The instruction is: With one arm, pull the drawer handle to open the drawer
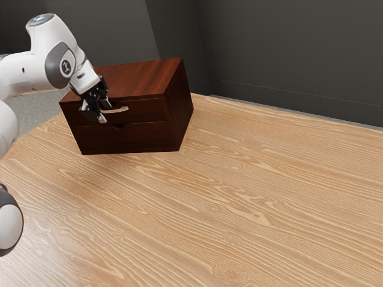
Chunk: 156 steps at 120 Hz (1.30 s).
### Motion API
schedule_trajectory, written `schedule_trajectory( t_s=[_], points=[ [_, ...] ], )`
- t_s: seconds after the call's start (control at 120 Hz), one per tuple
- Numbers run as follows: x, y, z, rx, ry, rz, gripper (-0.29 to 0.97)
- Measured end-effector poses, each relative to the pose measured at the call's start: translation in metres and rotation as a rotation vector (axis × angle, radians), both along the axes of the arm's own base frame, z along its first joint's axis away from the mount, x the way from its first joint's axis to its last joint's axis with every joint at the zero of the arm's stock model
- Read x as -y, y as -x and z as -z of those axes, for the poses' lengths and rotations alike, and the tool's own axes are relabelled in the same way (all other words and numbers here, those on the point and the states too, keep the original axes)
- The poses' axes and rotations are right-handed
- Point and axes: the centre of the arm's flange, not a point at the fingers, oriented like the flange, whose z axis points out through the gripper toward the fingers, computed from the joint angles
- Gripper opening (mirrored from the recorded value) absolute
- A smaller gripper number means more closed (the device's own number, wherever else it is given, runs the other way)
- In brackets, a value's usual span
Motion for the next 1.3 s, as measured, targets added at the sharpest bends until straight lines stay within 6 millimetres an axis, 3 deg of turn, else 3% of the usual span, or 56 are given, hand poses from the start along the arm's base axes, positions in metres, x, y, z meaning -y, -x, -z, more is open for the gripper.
schedule_trajectory(
  t_s=[0.575, 0.7, 1.3],
  points=[
    [0.006, 0.005, 0.006, -0.051, 0.016, -0.017, 0.31],
    [0.012, 0.02, -0.002, -0.07, 0.024, -0.032, 0.27],
    [0.058, 0.087, -0.004, -0.123, 0.048, -0.099, 0.28]
  ],
)
